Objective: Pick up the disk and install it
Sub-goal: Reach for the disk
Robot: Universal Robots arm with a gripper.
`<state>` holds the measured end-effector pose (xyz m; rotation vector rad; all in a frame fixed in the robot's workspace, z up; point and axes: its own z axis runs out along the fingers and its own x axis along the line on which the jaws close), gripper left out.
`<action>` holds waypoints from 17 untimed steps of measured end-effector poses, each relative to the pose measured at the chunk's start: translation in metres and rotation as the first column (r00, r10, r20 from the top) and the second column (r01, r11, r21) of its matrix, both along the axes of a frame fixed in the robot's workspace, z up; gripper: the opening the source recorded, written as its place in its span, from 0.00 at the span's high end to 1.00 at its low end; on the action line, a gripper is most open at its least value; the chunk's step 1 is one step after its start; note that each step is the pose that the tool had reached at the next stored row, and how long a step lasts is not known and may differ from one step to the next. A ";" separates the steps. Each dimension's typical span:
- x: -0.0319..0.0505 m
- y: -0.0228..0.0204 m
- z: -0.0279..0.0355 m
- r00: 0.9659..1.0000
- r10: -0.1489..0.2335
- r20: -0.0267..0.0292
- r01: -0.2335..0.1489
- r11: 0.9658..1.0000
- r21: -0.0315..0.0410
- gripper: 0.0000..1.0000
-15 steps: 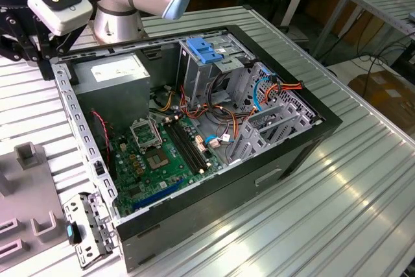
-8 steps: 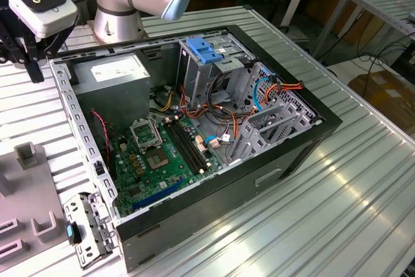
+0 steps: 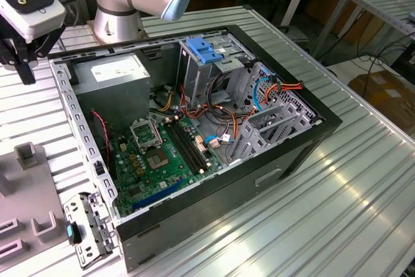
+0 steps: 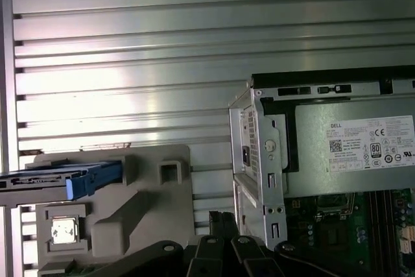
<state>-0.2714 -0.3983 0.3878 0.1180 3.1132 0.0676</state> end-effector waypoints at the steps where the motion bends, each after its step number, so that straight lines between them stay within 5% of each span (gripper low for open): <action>1: -0.0011 0.0000 0.0000 1.000 0.000 0.000 0.000 1.000 0.000 0.89; 17: -0.0252 0.0000 0.0000 1.000 0.000 0.000 0.000 1.000 0.000 0.89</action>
